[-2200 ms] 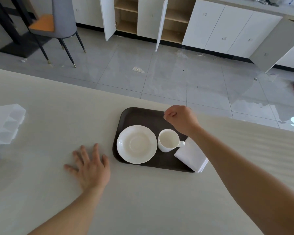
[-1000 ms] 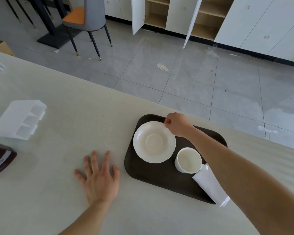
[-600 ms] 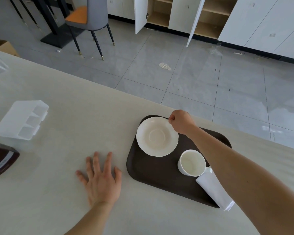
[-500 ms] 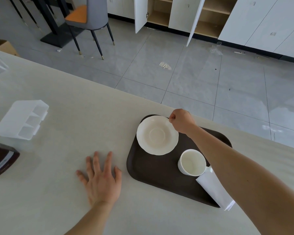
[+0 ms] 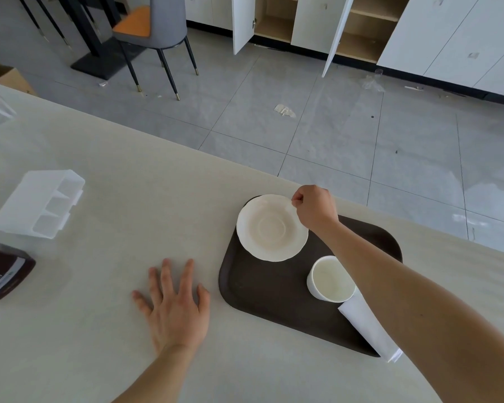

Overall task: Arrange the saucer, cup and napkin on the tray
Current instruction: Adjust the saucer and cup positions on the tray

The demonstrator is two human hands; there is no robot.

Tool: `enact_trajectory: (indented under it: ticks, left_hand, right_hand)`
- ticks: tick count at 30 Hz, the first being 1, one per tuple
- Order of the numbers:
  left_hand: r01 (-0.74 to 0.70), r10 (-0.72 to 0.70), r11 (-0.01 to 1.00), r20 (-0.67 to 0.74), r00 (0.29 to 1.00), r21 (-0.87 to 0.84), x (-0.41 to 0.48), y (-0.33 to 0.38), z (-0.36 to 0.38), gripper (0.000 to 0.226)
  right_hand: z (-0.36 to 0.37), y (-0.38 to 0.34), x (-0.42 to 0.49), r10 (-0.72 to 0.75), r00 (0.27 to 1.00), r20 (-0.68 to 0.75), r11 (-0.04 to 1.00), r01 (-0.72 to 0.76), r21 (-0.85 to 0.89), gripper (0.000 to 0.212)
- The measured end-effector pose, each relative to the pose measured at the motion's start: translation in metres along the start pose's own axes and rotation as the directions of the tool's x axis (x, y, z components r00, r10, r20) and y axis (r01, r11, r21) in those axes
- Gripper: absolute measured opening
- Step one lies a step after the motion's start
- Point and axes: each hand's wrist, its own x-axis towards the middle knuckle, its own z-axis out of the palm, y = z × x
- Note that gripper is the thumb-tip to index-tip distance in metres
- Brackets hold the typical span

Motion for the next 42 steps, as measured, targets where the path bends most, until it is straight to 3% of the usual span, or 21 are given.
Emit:
enact_trajectory:
  ticks: [17, 26, 32, 42]
  left_hand:
    - [0.004, -0.004, 1.000, 0.009, 1.000, 0.000, -0.001, 0.001, -0.002, 0.061]
    - [0.003, -0.003, 1.000, 0.011, 1.000, -0.003, -0.001, 0.002, -0.003, 0.061]
    - [0.002, -0.002, 1.000, 0.023, 1.000, 0.002, 0.000, 0.001, -0.004, 0.058]
    - [0.015, -0.015, 1.000, 0.025, 1.000, -0.008, -0.001, 0.003, -0.004, 0.057]
  right_hand:
    - [0.002, -0.003, -0.009, -0.007, 0.999, -0.045, 0.999, 0.004, -0.051, 0.030]
    - [-0.001, -0.003, -0.010, 0.032, 0.999, -0.027, 0.999, -0.032, 0.006, 0.029]
    - [-0.007, -0.001, -0.015, 0.037, 0.999, -0.030, 0.999, -0.037, 0.007, 0.012]
    - [-0.065, 0.058, -0.089, 0.143, 0.987, -0.071, 0.952, -0.118, 0.281, 0.015]
